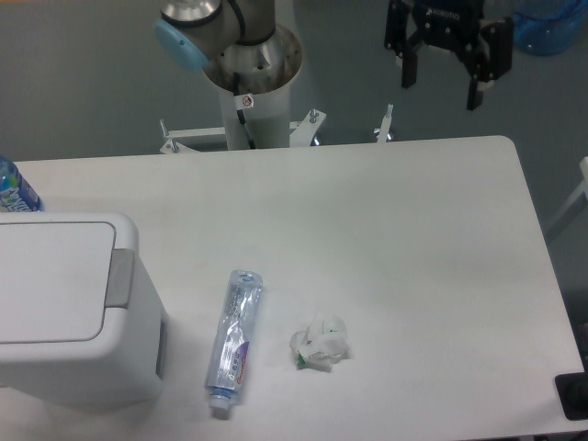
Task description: Open the trash can
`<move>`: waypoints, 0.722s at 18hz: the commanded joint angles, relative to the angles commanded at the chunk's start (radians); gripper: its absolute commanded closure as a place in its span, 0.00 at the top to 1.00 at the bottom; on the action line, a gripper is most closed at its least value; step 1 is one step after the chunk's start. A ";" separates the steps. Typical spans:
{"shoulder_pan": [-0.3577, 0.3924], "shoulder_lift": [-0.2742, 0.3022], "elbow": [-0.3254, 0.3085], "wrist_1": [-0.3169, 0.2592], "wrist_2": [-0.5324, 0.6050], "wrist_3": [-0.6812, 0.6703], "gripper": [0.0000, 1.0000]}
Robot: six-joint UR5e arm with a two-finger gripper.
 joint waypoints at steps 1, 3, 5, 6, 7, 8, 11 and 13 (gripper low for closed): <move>0.000 0.002 -0.003 0.000 0.000 0.000 1.00; -0.003 0.003 -0.003 0.000 0.000 -0.005 1.00; -0.011 0.005 -0.005 0.000 0.000 -0.032 1.00; -0.018 0.005 -0.003 0.000 0.000 -0.060 1.00; -0.029 0.005 -0.002 0.000 0.002 -0.092 1.00; -0.037 0.003 0.000 0.002 0.003 -0.118 1.00; -0.070 -0.001 0.003 0.011 0.003 -0.208 1.00; -0.124 -0.009 -0.006 0.064 0.002 -0.341 1.00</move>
